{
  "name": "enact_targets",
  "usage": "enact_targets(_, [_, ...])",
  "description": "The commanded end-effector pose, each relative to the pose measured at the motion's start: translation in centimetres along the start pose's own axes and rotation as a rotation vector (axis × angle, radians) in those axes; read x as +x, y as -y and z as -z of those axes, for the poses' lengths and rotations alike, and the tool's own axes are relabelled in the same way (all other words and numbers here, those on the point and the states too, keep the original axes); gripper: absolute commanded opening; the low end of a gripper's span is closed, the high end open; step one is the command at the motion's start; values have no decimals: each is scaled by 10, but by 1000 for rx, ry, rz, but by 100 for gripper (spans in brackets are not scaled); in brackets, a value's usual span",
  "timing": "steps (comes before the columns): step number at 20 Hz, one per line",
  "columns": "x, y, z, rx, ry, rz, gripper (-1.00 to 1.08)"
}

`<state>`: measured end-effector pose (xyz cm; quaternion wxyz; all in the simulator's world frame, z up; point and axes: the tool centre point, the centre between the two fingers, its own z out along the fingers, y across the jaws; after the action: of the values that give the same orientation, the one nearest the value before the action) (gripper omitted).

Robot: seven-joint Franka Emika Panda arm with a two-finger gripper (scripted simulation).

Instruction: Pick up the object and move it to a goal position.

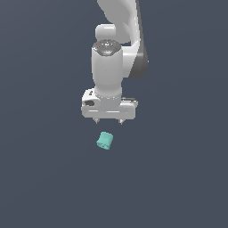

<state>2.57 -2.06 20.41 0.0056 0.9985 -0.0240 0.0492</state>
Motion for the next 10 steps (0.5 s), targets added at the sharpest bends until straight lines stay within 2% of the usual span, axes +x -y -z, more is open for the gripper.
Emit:
enact_targets(1, [0,0,0,0,0,0,100])
enact_targets(10, [13,-4,22,-18,-40,-17,100])
